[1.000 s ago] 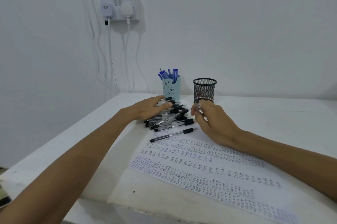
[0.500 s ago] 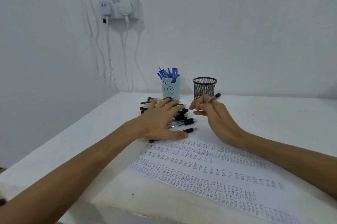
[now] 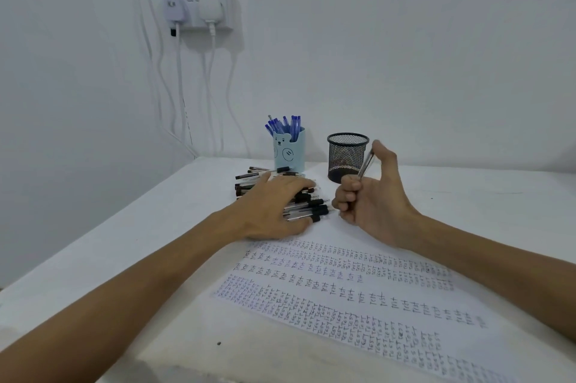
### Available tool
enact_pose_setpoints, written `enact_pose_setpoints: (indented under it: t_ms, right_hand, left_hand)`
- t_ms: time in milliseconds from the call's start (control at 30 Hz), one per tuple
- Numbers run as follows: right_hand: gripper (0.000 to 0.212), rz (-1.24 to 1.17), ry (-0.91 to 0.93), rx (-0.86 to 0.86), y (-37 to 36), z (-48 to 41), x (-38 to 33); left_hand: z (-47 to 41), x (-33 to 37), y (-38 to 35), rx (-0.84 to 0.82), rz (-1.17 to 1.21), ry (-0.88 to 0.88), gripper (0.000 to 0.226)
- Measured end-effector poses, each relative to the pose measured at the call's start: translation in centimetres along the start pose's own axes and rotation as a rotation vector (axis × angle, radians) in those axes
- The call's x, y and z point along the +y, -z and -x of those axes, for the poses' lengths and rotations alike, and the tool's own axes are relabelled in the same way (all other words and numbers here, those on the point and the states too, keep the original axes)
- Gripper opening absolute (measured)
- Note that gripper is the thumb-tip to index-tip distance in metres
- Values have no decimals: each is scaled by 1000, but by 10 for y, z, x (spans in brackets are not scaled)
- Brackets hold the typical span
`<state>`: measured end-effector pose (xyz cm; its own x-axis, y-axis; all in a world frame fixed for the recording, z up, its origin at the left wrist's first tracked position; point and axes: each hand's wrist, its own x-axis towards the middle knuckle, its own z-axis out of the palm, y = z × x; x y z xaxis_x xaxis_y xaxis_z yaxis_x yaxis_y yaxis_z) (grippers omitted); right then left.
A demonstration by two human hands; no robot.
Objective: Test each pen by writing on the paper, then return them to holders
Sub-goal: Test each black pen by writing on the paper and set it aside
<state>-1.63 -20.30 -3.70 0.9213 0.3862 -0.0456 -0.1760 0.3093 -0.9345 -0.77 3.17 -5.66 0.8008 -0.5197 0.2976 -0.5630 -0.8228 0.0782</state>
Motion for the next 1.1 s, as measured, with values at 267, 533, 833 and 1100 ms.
enact_pose_setpoints:
  t_ms: [267, 533, 833, 1100]
  right_hand:
    - [61, -72, 85, 40, -4, 3, 2]
    - [61, 125, 73, 98, 0, 0, 11]
    - [66, 239, 42, 98, 1, 8, 12]
    - [23, 500, 128, 61, 9, 25, 13]
  left_hand:
    - [11, 6, -1, 125, -107, -152, 56]
    - [36, -1, 8, 110, 39, -377, 19]
    - [42, -4, 4, 133, 17, -207, 30]
    - [46, 7, 8, -16, 62, -146, 60]
